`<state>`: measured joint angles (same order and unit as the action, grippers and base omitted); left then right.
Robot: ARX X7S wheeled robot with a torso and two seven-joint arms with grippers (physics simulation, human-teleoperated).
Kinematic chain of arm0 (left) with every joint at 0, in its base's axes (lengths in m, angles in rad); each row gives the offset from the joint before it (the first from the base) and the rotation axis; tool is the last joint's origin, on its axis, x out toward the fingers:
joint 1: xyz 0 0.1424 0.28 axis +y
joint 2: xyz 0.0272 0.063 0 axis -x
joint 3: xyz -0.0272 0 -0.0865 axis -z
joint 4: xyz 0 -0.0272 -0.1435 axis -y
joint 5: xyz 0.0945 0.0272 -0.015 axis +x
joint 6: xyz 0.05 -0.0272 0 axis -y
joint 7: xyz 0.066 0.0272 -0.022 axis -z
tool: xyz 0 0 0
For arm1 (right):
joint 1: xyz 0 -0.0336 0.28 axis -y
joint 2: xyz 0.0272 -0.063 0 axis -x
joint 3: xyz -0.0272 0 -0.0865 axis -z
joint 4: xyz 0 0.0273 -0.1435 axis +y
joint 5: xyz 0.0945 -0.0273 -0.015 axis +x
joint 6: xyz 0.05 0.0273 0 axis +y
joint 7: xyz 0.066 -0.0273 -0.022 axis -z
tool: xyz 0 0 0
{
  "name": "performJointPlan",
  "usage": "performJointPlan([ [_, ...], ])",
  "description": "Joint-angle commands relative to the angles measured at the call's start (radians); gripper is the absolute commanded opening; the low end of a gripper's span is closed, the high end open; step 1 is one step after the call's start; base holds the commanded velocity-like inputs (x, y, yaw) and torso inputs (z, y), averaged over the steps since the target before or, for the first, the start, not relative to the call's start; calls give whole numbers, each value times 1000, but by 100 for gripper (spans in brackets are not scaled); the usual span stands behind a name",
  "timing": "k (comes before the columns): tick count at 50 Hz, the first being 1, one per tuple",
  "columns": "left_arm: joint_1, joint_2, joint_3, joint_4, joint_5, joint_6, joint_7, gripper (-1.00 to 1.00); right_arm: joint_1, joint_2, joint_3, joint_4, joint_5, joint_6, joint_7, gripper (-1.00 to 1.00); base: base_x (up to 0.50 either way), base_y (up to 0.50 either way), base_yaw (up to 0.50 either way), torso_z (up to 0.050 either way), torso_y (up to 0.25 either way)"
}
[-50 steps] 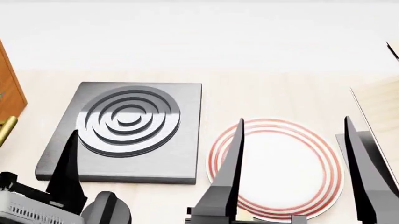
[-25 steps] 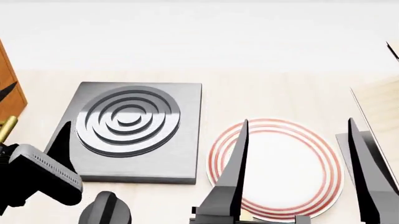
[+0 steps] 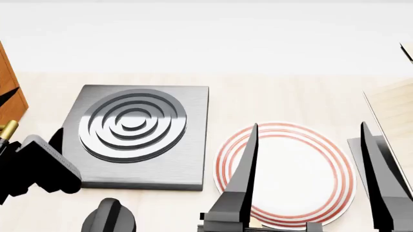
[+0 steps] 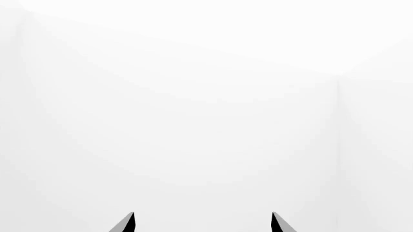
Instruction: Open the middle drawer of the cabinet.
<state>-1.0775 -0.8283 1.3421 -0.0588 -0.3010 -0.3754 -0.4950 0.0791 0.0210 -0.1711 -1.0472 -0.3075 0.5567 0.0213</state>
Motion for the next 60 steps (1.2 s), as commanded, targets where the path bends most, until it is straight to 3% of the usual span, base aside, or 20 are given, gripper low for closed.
performJointPlan([
  [1,-9,52,-18,-93,26,19,54,100,-1,-20,24,0,-18,2,-26,100,0,0,0,0,0],
  [35,-4,72,-21,-191,14,24,89,100,-4,-20,23,0,-18,1,-26,100,0,0,0,0,0],
  [45,-4,118,-39,-360,4,68,108,100,-4,-20,23,0,-18,4,-28,100,0,0,0,0,0],
  [60,-14,144,-46,-438,-3,72,134,100,0,-20,22,0,-17,8,-28,100,0,0,0,0,0],
])
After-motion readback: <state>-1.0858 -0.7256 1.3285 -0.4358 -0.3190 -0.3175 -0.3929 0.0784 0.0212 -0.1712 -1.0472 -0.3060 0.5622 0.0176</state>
